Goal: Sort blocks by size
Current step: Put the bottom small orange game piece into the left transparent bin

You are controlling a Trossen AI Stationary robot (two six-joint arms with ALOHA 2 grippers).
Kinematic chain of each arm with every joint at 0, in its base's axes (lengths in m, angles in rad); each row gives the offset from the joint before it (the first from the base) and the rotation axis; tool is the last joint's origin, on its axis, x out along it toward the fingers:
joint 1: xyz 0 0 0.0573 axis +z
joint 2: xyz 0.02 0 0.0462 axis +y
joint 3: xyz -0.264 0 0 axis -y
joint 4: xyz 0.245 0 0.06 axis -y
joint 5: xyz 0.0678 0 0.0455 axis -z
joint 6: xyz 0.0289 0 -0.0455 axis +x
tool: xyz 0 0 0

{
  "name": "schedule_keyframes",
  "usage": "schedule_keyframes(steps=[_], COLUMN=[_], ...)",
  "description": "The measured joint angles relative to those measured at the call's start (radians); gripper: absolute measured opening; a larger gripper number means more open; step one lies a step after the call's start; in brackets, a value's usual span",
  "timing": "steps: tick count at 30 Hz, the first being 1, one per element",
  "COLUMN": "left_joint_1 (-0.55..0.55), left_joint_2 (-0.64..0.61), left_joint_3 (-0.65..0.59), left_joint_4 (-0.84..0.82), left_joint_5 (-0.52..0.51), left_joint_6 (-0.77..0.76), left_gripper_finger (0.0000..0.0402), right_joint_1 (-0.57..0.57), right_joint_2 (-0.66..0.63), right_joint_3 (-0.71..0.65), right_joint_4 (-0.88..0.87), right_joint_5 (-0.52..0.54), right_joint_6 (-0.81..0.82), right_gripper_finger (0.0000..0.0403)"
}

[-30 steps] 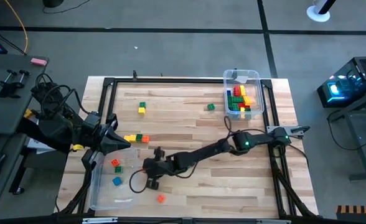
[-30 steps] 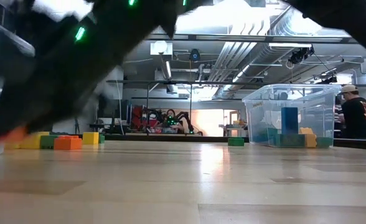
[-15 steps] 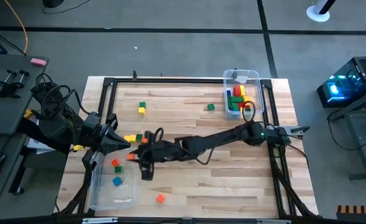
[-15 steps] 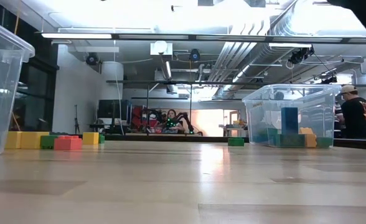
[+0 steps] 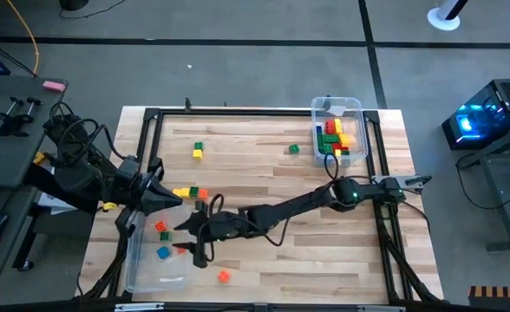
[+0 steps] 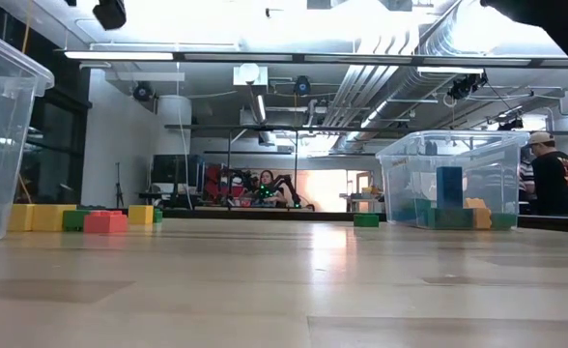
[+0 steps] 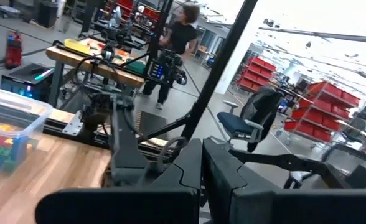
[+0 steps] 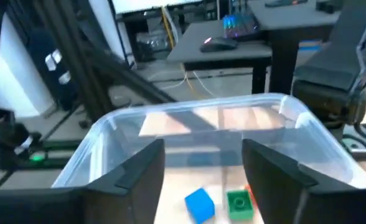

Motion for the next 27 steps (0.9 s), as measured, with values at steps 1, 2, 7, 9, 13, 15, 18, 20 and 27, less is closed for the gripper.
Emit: schedule_keyframes(steps=[1,2,7,9,13,15,18,20,27], left_joint_1=[0.000,0.000,0.000,0.000,0.000,0.000,0.000,0.000,0.000], left_joint_2=[0.000,0.000,0.000,0.000,0.000,0.000,0.000,0.001,0.006], left_joint_3=[0.000,0.000,0.000,0.000,0.000,0.000,0.000,0.000,0.000], left_joint_4=[-0.001,-0.001,-0.008,-0.010,-0.024,-0.034,-0.041,-0.043,-0.054], left_joint_5=[-0.009,-0.015,-0.018,-0.018,-0.018,-0.018,-0.018,-0.018,-0.025], left_joint_6=[0.000,0.000,0.001,0.001,0.001,0.002,0.000,0.000,-0.042], left_gripper_finger=[0.0000,0.0000,0.0000,0.0000,0.0000,0.0000,0.0000,0.0000,0.0000], right_joint_1=[0.001,0.001,-0.019,-0.018,0.028,0.064,0.120,0.150,0.177], right_joint_2=[-0.011,-0.024,-0.138,-0.203,-0.254,-0.248,-0.182,-0.114,0.060], right_joint_3=[0.003,0.015,0.103,0.063,0.040,0.038,0.040,0.038,0.037], right_joint_4=[-0.033,-0.094,-0.467,-0.571,-0.858,-0.964,-0.975,-0.933,-0.699], right_joint_5=[-0.011,-0.025,-0.175,-0.221,-0.269,-0.271,-0.260,-0.260,-0.213], right_joint_6=[-0.011,-0.014,-0.083,-0.087,-0.131,-0.180,-0.308,-0.408,-0.468], right_gripper_finger=[0.0216,0.0220,0.0225,0.0226,0.0226,0.0226,0.0226,0.0226,0.0226])
